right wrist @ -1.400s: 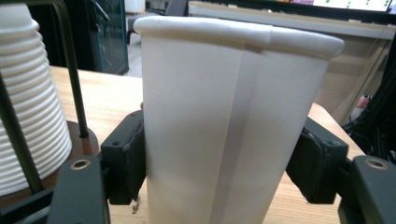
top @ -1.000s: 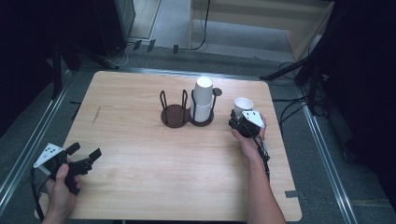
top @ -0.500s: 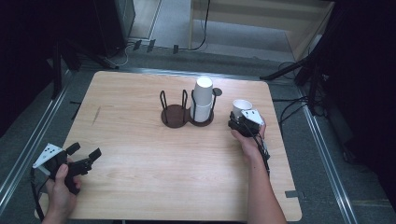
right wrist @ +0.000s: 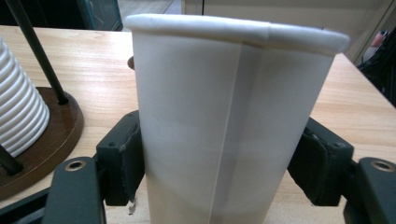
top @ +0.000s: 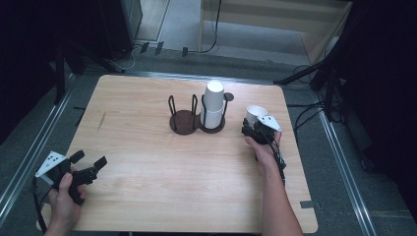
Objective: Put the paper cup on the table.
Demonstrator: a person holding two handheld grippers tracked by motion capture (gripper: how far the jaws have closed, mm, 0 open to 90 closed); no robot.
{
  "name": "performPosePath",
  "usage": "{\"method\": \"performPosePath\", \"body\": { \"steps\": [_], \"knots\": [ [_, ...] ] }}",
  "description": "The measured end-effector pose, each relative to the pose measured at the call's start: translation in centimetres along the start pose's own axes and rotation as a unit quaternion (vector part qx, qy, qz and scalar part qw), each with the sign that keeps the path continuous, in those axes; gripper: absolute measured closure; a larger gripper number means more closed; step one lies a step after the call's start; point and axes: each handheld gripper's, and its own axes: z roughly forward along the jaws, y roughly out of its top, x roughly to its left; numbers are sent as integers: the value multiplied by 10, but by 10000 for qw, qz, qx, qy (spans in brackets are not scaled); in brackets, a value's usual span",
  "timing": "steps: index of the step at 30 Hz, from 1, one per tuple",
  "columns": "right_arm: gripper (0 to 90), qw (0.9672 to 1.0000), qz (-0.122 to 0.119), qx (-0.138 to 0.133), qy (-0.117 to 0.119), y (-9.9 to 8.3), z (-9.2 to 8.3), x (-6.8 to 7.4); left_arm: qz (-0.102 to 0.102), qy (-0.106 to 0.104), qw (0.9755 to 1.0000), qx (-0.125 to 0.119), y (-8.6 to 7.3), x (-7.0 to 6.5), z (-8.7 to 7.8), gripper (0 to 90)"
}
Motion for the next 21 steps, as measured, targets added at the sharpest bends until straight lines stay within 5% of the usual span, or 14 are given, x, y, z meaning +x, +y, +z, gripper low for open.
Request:
{"method": "performPosePath", "body": {
  "steps": [10,21],
  "knots": [
    [233,9994,249,217,93,-1,-1,-3,1,-12,10000,-3,0,0,0,0],
    [0,9987,271,67,434,1,-12,-7,-20,-33,10000,-13,0,1,0,0]
  ]
}}
